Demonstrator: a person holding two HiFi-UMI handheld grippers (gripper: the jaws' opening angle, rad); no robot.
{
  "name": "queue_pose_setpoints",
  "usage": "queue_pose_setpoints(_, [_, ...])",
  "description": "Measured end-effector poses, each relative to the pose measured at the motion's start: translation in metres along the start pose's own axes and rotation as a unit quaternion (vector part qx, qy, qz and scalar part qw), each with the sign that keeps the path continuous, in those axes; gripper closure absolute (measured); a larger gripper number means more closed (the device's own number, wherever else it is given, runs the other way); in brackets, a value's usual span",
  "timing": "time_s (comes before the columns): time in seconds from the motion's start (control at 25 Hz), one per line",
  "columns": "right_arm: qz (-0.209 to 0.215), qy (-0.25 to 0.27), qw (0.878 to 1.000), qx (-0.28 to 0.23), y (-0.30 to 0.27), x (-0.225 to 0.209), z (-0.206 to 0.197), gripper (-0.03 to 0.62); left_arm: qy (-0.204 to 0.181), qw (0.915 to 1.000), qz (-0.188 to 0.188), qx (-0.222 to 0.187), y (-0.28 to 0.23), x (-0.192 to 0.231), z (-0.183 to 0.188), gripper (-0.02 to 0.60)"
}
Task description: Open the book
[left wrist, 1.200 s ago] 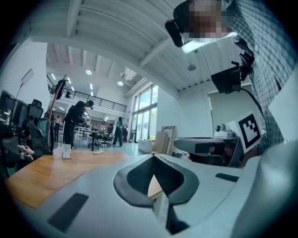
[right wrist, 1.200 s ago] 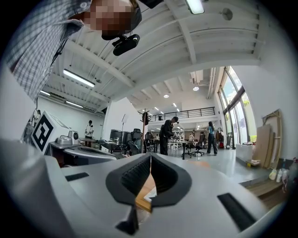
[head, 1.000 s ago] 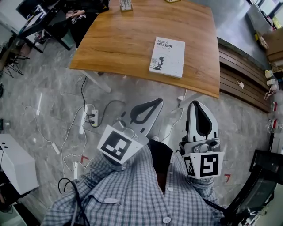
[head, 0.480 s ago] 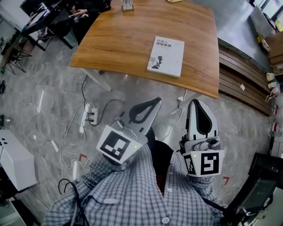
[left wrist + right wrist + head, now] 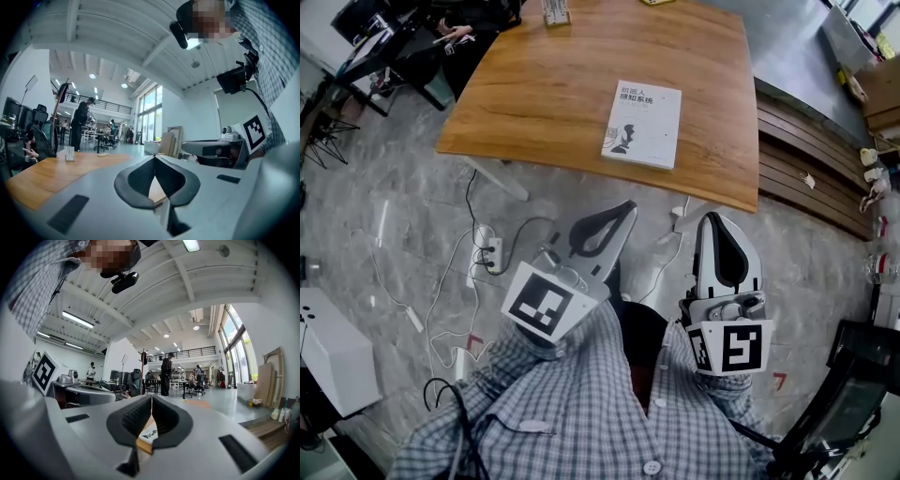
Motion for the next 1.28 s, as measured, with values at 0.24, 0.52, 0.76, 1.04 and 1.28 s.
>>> queue_pose_setpoints(0.24, [-0.006,-0.001,1.000,0.009,-0.030,-0.015,-0.011,0.572,0.006,1.0000,-0.007,0.002,-0.028,0.030,-0.009,0.572])
queue_pose_setpoints(0.52, [-0.019,0.000,0.999,0.027,-0.085,-0.040,-0.022,0.572,0.012,0.9997,-0.016,0.013,-0.073,0.078,-0.015,0.572])
queue_pose_setpoints(0.76, [-0.019,0.002,0.999,0.043,-0.135,-0.050,-0.033,0.572,0.012,0.9993,-0.027,0.023,-0.104,0.118,-0.021,0.572])
queue_pose_setpoints(1.04, [-0.031,0.004,0.998,0.061,-0.187,-0.062,-0.047,0.572,0.033,0.9983,-0.038,0.030,-0.136,0.163,-0.031,0.572])
queue_pose_setpoints(1.28, [-0.051,0.001,0.996,0.074,-0.224,-0.073,-0.063,0.572,0.039,0.9966,-0.050,0.052,-0.151,0.199,-0.051,0.572])
Point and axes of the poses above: the fingertips, and each gripper's own axes: y backward along the fingers, x to its left, z out of its top, the point moved 2 cm from there along y, backward along the fingers, and after that the axes turned 9 degrees about -x, right-handed, at the moved point
